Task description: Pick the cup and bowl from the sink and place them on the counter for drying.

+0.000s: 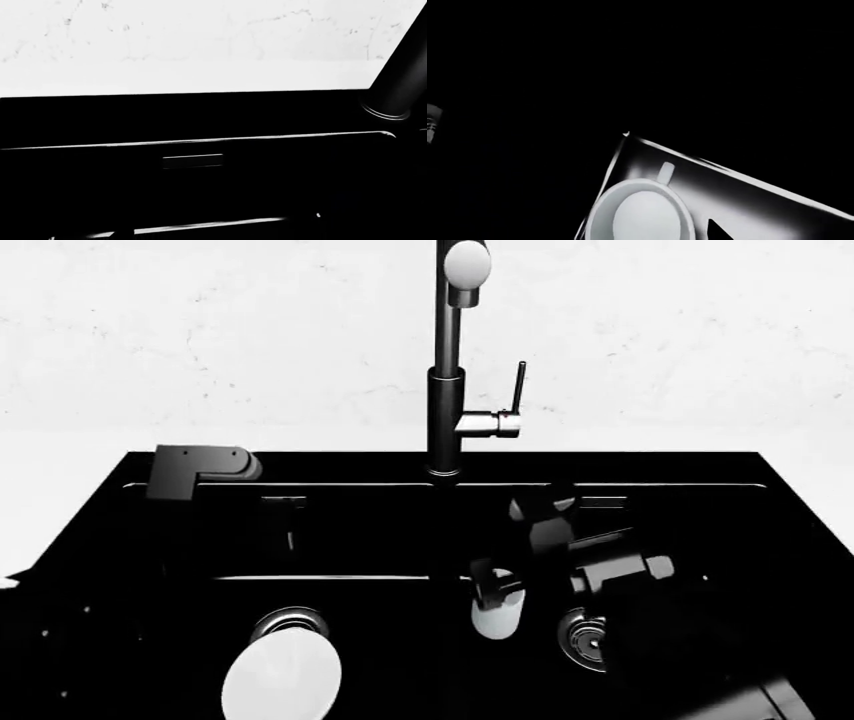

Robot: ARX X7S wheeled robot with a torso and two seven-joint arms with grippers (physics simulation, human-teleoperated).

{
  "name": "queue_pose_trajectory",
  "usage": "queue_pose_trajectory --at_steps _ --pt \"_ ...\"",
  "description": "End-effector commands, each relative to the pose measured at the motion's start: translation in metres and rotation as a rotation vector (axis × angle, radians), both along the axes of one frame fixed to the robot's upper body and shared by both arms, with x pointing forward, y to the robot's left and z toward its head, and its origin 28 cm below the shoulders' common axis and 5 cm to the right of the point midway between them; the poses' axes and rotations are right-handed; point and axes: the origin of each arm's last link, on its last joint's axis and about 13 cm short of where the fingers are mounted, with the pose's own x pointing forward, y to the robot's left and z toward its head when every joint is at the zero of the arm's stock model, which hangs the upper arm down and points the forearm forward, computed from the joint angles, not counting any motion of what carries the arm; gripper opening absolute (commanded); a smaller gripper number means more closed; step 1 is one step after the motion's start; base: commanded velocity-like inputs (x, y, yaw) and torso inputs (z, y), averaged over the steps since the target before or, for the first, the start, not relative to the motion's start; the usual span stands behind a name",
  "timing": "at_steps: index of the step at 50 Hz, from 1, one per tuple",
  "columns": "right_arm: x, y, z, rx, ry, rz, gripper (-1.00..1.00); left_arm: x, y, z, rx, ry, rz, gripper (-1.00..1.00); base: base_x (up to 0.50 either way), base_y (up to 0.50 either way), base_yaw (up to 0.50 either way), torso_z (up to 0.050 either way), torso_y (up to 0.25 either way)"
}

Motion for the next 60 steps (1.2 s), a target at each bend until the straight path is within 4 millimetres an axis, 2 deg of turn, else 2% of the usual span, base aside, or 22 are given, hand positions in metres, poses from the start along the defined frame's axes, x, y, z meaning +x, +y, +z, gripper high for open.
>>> queue_pose_trajectory --at_steps 1,14,40,41,60 --pt "-0.004 0.001 -0.011 -0.039 -0.004 0.002 1.0 -0.001 0.001 -0.005 -0.006 0.012 0.003 1.0 0.0 0.0 0.0 0.0 0.0" --pt "-0.013 0.006 -0.029 -0.032 0.028 0.017 1.0 0.0 0.0 -0.009 -0.008 0.022 0.002 1.0 0.0 0.0 0.0 0.0 0.0" --pt "-0.012 0.006 -0.024 -0.035 0.035 -0.024 1.0 -0.002 -0.001 -0.017 -0.014 0.038 0.004 1.0 0.0 0.0 0.0 0.0 0.0" --pt "-0.011 0.006 -0.023 -0.032 0.027 -0.025 -1.0 -0.002 0.0 -0.017 -0.013 0.039 0.003 1.0 0.0 0.0 0.0 0.0 0.0" --pt "-0.009 0.004 -0.024 -0.059 -0.015 -0.022 -1.0 0.0 0.0 -0.017 -0.013 0.037 -0.003 1.0 0.0 0.0 0.0 0.0 0.0"
